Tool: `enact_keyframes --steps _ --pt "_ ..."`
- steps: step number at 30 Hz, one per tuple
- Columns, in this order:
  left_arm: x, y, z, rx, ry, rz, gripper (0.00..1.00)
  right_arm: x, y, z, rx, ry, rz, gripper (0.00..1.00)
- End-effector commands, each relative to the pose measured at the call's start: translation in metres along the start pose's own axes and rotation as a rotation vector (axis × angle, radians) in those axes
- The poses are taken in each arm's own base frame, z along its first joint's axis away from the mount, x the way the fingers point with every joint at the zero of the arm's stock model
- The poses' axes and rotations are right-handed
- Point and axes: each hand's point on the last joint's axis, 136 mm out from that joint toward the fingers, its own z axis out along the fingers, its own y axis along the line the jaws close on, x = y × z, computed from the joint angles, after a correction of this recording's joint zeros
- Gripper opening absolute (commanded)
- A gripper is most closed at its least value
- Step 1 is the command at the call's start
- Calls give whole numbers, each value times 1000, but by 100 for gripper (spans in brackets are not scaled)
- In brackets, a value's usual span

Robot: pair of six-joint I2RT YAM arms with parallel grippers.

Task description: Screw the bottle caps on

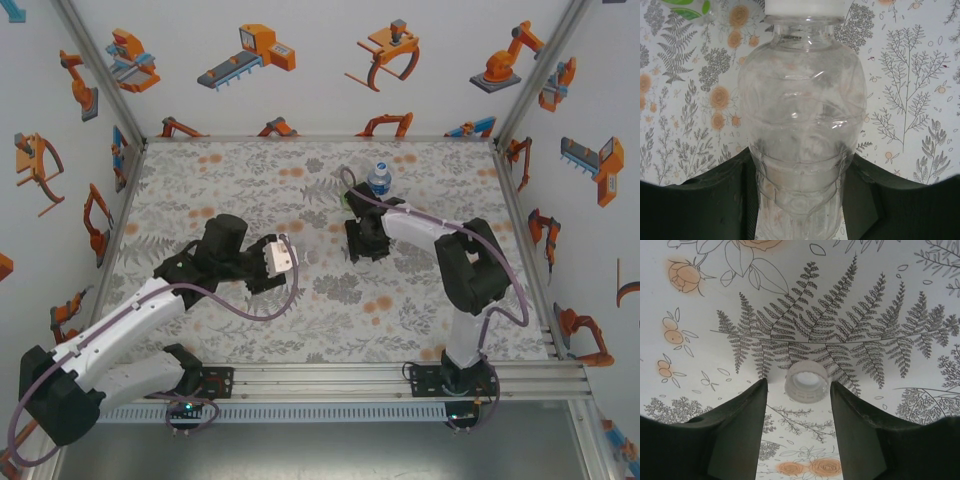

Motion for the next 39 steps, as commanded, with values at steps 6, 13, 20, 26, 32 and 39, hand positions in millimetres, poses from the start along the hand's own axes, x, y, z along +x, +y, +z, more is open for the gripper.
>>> enact_keyframes --steps 6,13,20,26,32,39 --pt "-5 7 -3 -43 -25 36 0 -13 6 -5 -5 -26 -8 40" --pt "-3 10 -3 -55 -13 35 0 0 12 -17 -35 -13 -11 33" --pt "-2 15 -5 -83 -2 43 0 36 31 -38 -57 9 -37 33" --pt "-2 16 -5 -92 -2 43 0 80 65 -39 -78 55 -91 34" --pt "0 18 -5 -102 1 44 0 99 82 -32 -72 60 -102 36" --pt "-2 17 -5 -94 -7 41 0 96 80 -26 -46 34 -104 40"
